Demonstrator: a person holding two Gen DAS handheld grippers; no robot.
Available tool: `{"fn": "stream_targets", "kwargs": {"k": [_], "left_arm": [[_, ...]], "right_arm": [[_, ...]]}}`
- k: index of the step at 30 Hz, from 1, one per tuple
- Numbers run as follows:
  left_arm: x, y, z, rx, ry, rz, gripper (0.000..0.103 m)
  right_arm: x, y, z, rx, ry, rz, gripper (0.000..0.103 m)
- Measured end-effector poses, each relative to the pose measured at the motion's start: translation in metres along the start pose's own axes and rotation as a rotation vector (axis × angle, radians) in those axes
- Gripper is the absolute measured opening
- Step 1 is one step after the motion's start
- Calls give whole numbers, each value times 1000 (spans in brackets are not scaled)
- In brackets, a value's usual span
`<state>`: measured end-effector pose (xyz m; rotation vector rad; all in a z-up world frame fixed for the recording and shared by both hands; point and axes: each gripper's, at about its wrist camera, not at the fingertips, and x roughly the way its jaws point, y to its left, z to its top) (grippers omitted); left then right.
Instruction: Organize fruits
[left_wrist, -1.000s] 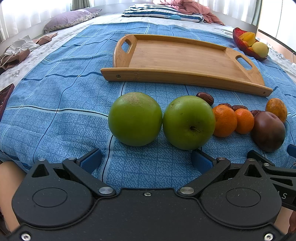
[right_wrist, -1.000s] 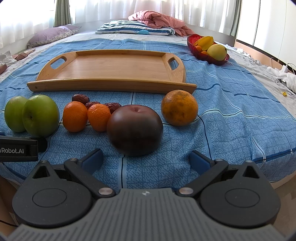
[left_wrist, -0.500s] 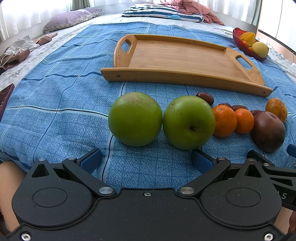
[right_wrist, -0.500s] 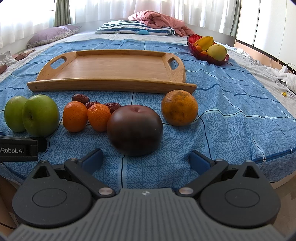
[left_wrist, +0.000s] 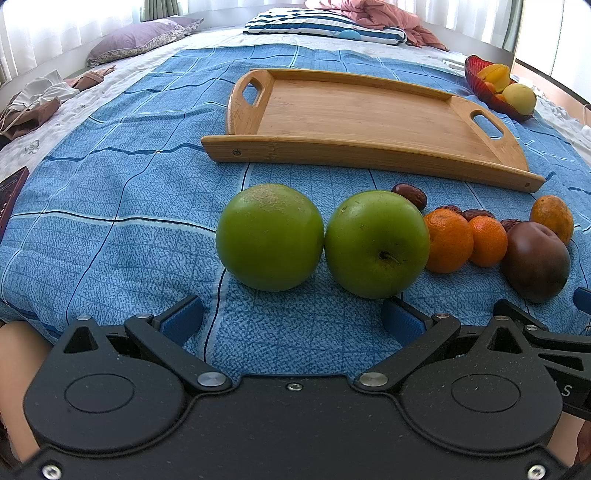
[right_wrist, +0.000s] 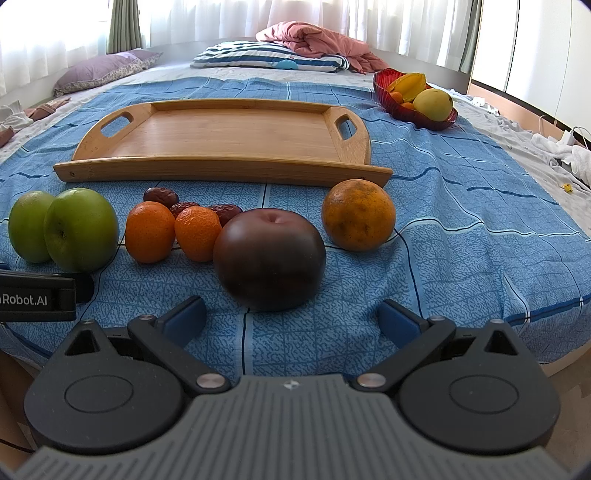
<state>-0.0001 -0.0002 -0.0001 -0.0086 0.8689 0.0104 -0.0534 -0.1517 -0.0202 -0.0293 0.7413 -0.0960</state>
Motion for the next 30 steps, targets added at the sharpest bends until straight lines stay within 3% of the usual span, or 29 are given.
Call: {"fn": "stream_targets", "kwargs": {"k": [30], "left_arm": [[-2,0,-1,2,-10,2,103]], "right_arm": [[1,-1,2,-5,9,3,103]]}}
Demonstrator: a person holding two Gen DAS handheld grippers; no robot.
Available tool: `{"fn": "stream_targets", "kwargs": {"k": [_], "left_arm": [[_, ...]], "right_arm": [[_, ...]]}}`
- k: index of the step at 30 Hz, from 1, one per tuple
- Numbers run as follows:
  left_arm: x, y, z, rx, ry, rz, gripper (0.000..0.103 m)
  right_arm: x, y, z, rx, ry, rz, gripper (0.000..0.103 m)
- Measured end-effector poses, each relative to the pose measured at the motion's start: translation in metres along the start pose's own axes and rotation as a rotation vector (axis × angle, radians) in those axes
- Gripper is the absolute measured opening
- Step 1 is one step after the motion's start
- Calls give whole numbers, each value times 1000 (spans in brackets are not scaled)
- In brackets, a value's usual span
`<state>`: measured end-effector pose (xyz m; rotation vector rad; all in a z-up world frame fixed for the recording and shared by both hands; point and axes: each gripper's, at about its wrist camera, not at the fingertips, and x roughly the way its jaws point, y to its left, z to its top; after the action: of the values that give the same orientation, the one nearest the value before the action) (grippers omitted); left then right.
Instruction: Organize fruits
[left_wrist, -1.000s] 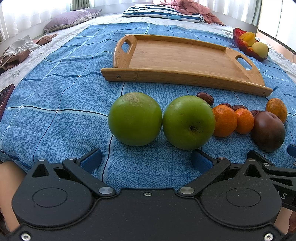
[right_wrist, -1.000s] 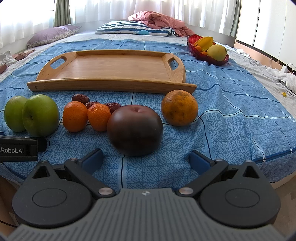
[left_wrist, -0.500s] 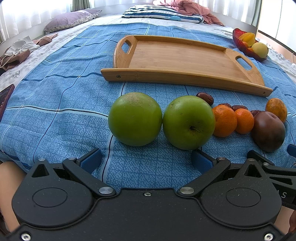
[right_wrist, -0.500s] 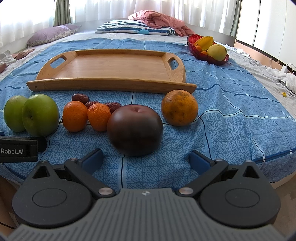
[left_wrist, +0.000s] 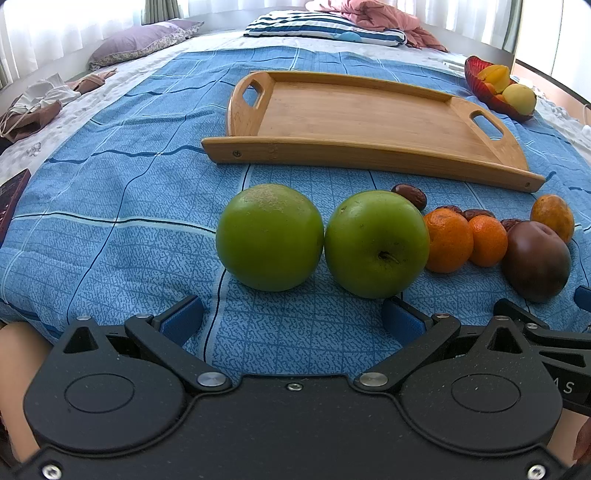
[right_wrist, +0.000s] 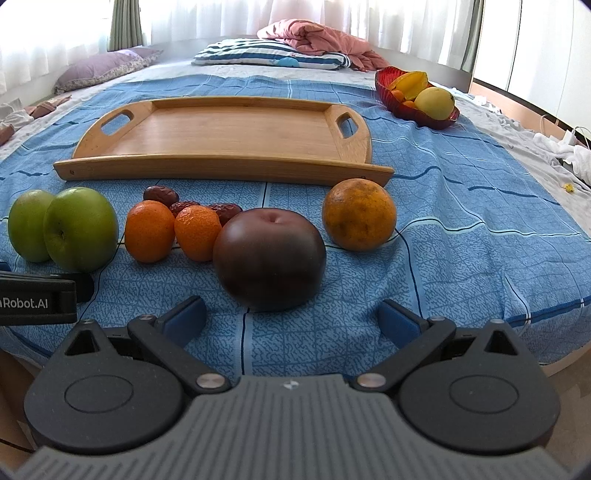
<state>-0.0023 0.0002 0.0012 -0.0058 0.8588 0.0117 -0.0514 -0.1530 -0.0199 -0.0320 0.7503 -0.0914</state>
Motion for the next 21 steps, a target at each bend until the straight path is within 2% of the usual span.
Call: {"fn": "stream_targets", "kwargs": {"k": [9,15,21], "left_arm": [[0,2,-3,0,-34,-13,103],[-4,1,-8,15,-74,-14,103],[-17,6,-6,35,-117,-49,97]], "right_arm": [[3,-1,-1,-6,-1,-9,103],[-2,-7,-3,17,-36,39,103],[-13,-8,-5,34,-98,68,95]]}}
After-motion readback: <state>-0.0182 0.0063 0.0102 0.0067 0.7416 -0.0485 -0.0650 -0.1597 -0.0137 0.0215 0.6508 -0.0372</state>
